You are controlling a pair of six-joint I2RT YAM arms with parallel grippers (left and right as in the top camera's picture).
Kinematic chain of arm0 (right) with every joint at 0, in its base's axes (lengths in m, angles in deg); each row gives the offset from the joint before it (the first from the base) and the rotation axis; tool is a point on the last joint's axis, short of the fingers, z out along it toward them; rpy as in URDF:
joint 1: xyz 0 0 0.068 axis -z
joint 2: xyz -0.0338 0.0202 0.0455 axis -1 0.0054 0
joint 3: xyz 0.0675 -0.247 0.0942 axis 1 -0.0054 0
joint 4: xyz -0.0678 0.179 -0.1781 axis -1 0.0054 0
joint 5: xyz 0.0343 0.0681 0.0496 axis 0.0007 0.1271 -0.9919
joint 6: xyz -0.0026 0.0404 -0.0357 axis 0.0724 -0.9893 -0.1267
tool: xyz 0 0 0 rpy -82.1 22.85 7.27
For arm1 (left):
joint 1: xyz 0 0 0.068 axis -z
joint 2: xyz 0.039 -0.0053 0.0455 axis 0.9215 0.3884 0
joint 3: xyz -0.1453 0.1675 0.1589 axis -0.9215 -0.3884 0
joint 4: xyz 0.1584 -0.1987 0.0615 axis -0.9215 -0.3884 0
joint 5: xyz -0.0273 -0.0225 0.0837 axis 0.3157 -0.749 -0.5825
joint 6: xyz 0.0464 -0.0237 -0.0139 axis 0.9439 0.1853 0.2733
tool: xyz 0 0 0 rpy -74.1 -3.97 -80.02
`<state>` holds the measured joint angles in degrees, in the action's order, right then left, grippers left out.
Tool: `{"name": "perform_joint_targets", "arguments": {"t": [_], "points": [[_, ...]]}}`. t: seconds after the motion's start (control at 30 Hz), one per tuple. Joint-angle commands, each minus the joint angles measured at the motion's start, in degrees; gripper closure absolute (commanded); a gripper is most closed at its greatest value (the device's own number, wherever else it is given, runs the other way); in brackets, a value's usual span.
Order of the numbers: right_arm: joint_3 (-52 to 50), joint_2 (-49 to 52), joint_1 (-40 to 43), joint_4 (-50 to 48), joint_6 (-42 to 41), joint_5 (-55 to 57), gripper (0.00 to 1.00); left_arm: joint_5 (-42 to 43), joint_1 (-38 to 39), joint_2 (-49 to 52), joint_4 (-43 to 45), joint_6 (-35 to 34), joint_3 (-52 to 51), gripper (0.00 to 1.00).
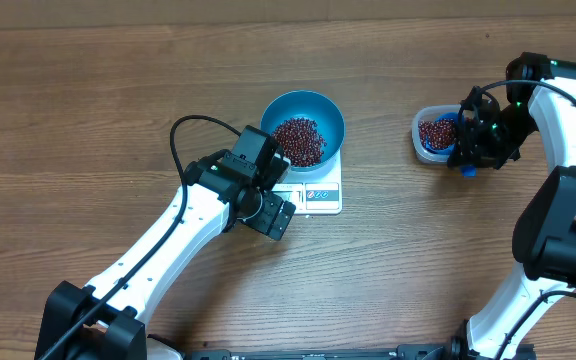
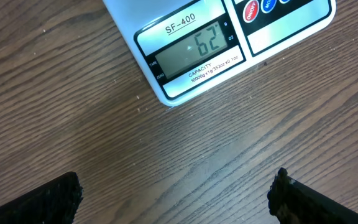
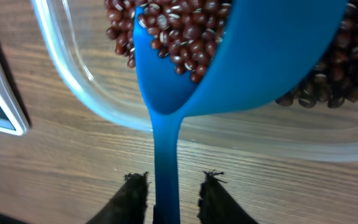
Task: Scoop item into bowl and weigh 150g on scale
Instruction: 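Drag the scoop through the beans to fill it with right gripper, then lift the filled scoop and carry it over the teal bowl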
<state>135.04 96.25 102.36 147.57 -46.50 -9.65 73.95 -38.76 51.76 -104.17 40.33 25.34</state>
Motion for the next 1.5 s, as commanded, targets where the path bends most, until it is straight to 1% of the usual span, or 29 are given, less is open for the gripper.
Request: {"name": "perform_joint_targets", "arguments": {"t": [0.0,0.07,0.17,0.37,0.43,0.53,0.6,0.83,0.93,1.0,1.17,1.47], "points": [[-0.22,-0.13,0.20,-0.72,-1.86,-0.04,0.79,-0.61,-0.24,-1.05,-0.11,1.11,0.20,0.00],[-0.22,-0.13,0.20,-0.50,-1.84,-1.11,0.84,-0.61,-0.24,-1.05,-0.11,1.11,0.20,0.01],[-0.22,-0.13,0.20,-0.09,-1.84,-2.73,0.96,-0.61,-0.24,-1.05,-0.11,1.11,0.20,0.00],[0.04,-0.17,0.92,0.68,-1.84,-4.11,0.96,-0.61,-0.24,-1.05,-0.13,1.09,0.20,0.01],[1.03,-0.17,1.84,1.36,-1.68,-6.16,0.96,-0.61,-0.24,-1.05,-0.13,1.11,0.20,0.00],[5.01,-0.17,5.44,4.50,2.95,-18.18,0.96,-0.61,-0.24,-1.05,-0.11,1.09,0.20,0.00],[5.18,-0.17,7.15,4.90,2.93,-21.99,0.96,-0.61,-0.24,-1.05,-0.13,1.11,0.20,0.00],[5.18,-0.17,10.78,5.79,2.93,-22.49,0.96,-0.61,-0.24,-1.05,-0.11,1.09,0.20,0.00],[5.18,-0.17,11.52,5.92,4.17,-25.97,0.96,-0.61,-0.24,-1.05,-0.13,1.11,0.20,0.00],[5.20,-0.17,11.63,6.82,6.73,-28.65,0.96,-0.61,-0.24,-1.05,-0.11,1.11,0.20,0.00],[5.35,-0.17,11.41,7.93,8.02,-30.49,0.96,-0.61,-0.24,-1.05,-0.11,1.11,0.20,0.00],[9.29,-0.17,8.59,13.62,16.61,-39.85,0.96,-0.61,-0.24,-1.05,-0.13,1.11,0.20,0.00]]}}
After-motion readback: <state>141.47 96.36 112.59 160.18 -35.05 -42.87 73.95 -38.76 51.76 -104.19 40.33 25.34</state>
